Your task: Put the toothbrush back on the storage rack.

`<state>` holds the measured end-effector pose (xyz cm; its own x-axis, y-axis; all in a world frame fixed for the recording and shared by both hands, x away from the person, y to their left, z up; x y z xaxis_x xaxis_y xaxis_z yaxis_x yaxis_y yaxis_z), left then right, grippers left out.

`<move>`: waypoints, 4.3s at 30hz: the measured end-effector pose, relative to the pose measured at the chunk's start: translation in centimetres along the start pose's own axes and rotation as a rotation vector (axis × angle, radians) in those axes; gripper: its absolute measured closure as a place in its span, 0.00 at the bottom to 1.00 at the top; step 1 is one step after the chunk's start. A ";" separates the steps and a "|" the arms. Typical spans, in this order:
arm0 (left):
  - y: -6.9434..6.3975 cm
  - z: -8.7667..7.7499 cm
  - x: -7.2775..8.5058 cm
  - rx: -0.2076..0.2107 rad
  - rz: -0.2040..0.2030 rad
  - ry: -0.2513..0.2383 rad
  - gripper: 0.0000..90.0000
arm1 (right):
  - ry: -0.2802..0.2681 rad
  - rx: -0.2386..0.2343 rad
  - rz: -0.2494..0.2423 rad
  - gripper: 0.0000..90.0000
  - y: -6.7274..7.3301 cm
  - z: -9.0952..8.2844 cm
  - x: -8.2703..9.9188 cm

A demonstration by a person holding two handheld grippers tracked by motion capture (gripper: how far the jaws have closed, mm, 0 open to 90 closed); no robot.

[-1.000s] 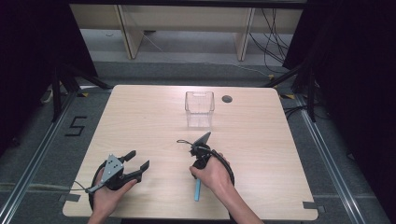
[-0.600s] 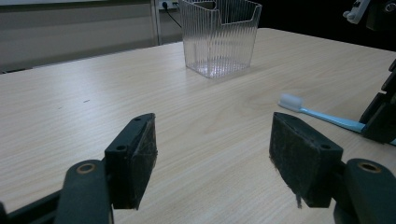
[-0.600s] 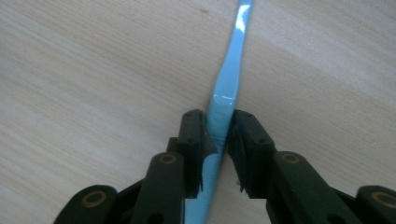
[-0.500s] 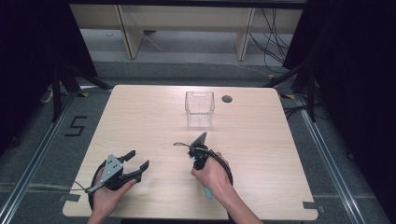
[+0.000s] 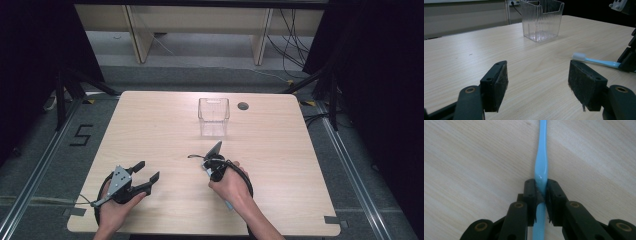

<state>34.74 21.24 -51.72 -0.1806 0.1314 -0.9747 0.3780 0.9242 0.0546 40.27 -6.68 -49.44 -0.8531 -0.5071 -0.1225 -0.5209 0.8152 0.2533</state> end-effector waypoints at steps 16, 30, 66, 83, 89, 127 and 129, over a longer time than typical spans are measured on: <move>0.0 0.2 0.2 -0.008 -0.005 0.003 0.35 | -0.134 -0.017 -0.094 0.88 -1.7 -2.0 1.6; 0.2 0.3 0.3 -0.021 -0.015 -0.003 0.35 | -0.276 -0.057 -0.137 0.88 -2.7 -3.6 2.9; 0.4 -0.2 0.5 -0.038 -0.018 -0.008 0.36 | -0.648 -0.074 -0.218 0.88 -4.7 -5.1 4.6; 0.6 -0.1 0.5 -0.033 -0.020 -0.031 0.35 | -0.926 -0.080 -0.249 0.88 -6.2 -5.8 4.6; 0.6 -0.1 0.5 -0.034 -0.024 -0.025 0.35 | -0.998 -0.107 -0.236 0.88 -6.5 -6.0 4.5; 0.9 -0.5 0.6 -0.056 -0.028 -0.005 0.35 | -1.167 -0.045 -0.271 0.88 -6.6 -7.2 2.1; 0.9 -0.5 0.6 -0.058 -0.029 -0.005 0.36 | -1.179 -0.018 -0.288 0.88 -6.7 -7.4 1.9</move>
<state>34.52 22.31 -52.18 -0.1864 0.1024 -0.9771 0.3197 0.9467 0.0383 42.31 -15.16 -44.28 -0.2133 -0.0954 -0.9723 -0.7035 0.7056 0.0851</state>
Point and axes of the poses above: each handheld gripper's, and its own axes: z roughly forward along the jaws, x roughly out of its underside, y roughly to its left, the point moved 2 cm from there along z, roughly forward along the jaws, and after that the axes turned 13 degrees about -x, right-handed, at the moved point
